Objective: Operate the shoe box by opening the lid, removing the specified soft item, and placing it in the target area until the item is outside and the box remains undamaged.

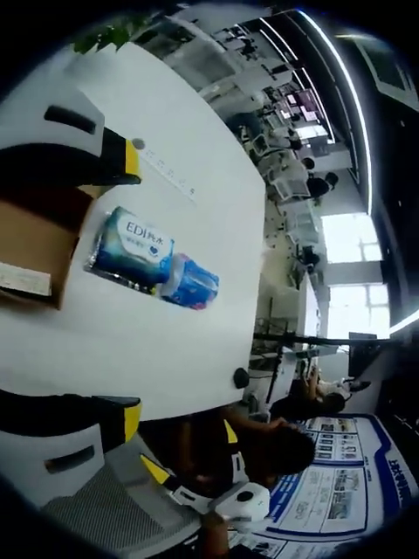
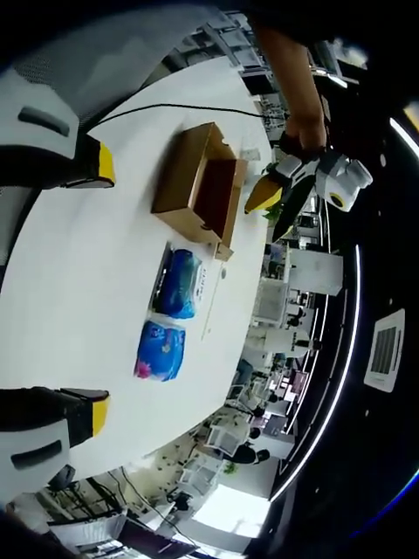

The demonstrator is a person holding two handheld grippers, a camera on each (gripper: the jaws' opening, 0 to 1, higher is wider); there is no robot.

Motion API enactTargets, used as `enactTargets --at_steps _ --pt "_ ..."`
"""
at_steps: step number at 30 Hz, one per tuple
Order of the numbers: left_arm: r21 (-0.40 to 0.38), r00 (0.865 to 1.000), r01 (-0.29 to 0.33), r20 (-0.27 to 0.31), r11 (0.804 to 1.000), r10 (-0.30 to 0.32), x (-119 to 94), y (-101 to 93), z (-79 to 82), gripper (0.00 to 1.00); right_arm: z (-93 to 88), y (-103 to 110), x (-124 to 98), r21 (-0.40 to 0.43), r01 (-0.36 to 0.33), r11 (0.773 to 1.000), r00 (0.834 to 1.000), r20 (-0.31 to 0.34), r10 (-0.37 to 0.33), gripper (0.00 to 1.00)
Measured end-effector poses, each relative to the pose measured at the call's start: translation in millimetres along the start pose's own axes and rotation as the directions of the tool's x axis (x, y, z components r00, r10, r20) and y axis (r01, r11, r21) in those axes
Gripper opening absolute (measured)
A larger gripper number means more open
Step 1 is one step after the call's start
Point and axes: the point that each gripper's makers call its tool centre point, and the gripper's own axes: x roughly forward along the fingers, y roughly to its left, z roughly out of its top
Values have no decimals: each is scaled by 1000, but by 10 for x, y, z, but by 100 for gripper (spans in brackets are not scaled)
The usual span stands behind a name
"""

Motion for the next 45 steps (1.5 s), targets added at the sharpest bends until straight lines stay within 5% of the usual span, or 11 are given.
enactTargets --at_steps 24,41,45 --pt "-75 994 -98 45 992 102 -495 -2 -348 99 -5 69 9 2 -33 999 999 -1 33 95" --pt "-127 977 -176 103 976 189 -882 -32 -564 99 0 130 12 5 -60 998 998 -6 60 95" --pt "-165 963 -217 125 962 239 -1023 -12 -641 99 -7 140 20 1 -65 998 998 -9 65 95"
